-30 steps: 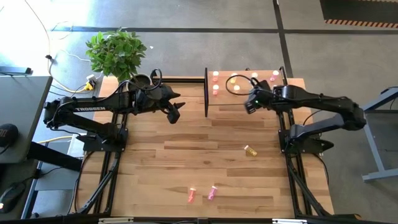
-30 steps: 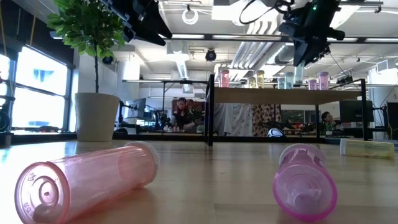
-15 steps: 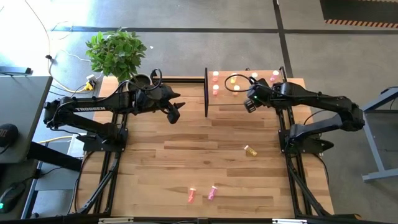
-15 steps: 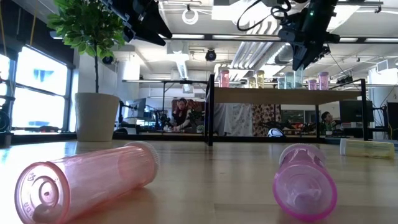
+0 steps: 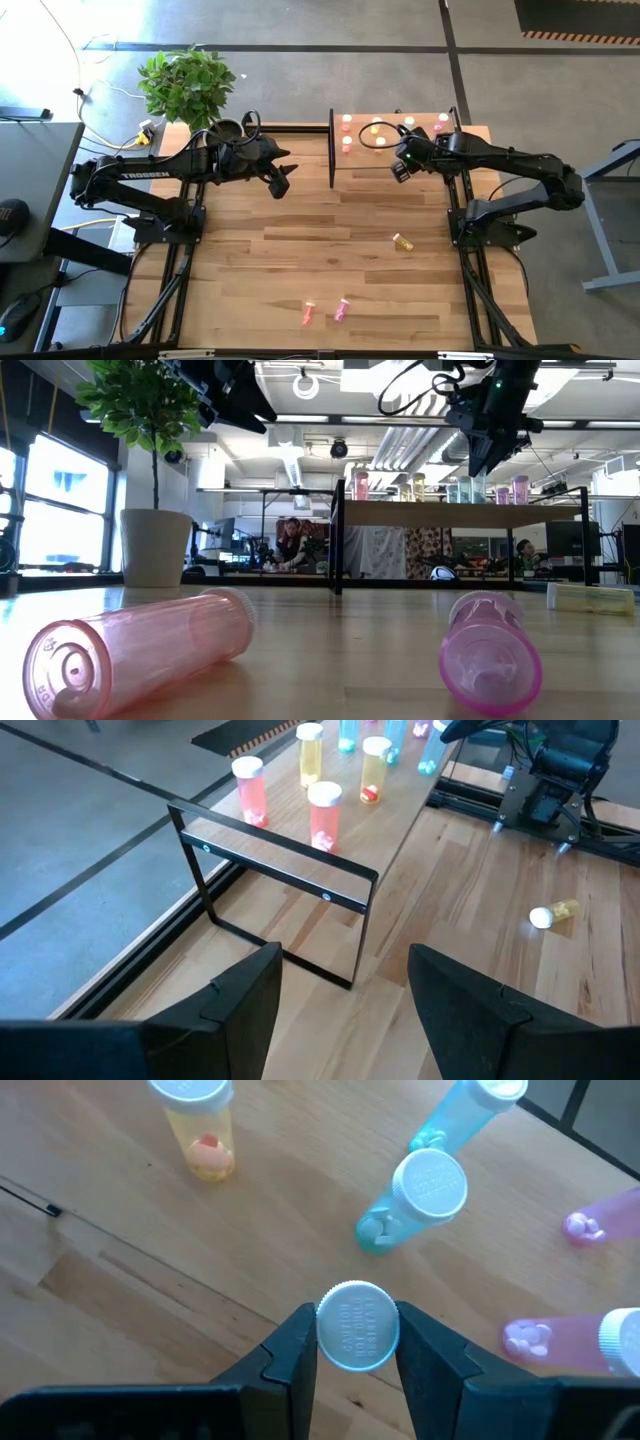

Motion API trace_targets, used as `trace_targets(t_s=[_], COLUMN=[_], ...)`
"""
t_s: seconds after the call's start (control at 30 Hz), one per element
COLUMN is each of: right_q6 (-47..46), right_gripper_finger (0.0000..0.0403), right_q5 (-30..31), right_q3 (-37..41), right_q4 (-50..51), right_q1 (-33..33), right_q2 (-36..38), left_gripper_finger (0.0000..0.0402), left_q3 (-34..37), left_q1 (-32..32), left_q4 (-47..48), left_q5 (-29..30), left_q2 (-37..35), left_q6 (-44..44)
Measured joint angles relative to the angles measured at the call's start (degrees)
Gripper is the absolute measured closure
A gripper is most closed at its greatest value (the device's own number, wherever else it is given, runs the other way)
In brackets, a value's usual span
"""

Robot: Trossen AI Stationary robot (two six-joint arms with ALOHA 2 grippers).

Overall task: Pick and place medicine bottles onto shelf by color
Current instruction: Put the blue pill bottle on the shelf aligned with the other blue pill bottles

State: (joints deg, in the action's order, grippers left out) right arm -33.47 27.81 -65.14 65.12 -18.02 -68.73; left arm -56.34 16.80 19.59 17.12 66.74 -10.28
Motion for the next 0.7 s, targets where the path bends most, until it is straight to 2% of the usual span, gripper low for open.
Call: trace_targets(t_s=[0.43, 0.7], right_q6=[-1.0, -1.0], right_gripper_finger=[0.0297, 0.0247], right_q5=[1.1, 1.5], right_q3=[0.0, 0.0], right_q4=[0.3, 0.2], right_q1=[0.0, 0.0], right_q2=[-0.1, -0.1], left_gripper_finger=[0.0193, 0.0193], left_q3=[0.0, 0.0], left_q1=[0.0, 0.0], left_q4=[0.0, 0.0], left_q5=[0.0, 0.0], left_q2=[0.0, 0.0], left_q6=[0.0, 0.0])
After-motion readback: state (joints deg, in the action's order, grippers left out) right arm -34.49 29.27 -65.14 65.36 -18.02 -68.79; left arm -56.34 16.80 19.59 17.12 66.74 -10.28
